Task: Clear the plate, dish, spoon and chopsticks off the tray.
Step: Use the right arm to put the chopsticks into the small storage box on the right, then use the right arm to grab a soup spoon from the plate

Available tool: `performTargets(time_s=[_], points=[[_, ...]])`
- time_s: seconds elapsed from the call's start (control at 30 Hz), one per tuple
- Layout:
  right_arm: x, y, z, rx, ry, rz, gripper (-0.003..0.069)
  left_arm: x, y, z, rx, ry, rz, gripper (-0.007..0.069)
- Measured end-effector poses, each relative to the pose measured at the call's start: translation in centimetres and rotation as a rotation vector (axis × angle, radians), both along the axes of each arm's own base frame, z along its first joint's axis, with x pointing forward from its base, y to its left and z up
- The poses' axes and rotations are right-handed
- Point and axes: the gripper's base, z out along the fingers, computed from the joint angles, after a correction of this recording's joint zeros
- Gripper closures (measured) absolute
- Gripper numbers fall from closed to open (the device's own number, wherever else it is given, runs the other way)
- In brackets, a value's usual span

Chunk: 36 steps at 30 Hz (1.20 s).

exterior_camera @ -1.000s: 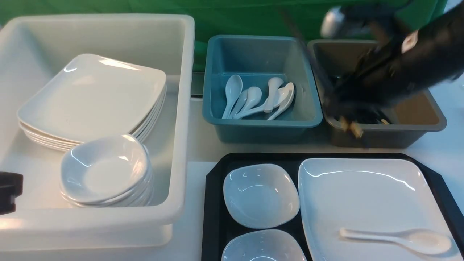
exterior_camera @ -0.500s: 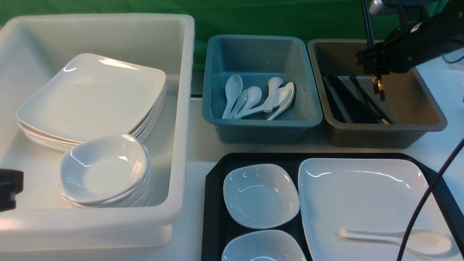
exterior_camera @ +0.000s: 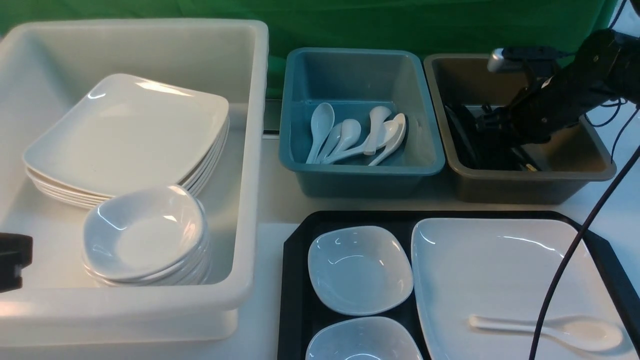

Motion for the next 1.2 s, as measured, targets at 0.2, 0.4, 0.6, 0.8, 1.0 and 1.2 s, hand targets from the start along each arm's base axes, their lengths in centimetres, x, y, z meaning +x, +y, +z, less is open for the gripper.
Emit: performTargets(time_s=[0.2, 0.4, 0.6, 0.8, 1.0, 1.2], points=[[-2.5, -0.1, 2.4, -0.026, 0.156, 0.06, 0.0288, 0.0, 0.0, 0.0, 0.0, 0.001, 0.0, 0.0589], [-6.6, -0.1, 8.3, -0.037, 0.228, 0.138, 0.0589, 0.0, 0.0, 0.0, 0.0, 0.001, 0.0, 0.0589], [-13.4, 1.7, 13.5, -0.087, 0.175, 0.321, 0.0619, 0.0, 0.0, 0.0, 0.0, 0.003, 0.0, 0.0589], [-18.5, 4.9, 8.7, -0.131, 0.219, 0.516, 0.0521, 0.0, 0.0, 0.0, 0.001, 0.003, -0.002, 0.0589], [-21.6, 6.3, 1.5, -0.225, 0.28, 0.717, 0.0209, 0.0, 0.0, 0.0, -0.002, 0.002, -0.005, 0.0589], [-21.7, 5.7, -1.0, -0.334, 0.179, 0.781, 0.0089, 0.0, -0.1, 0.0, -0.004, 0.0, -0.004, 0.0589]])
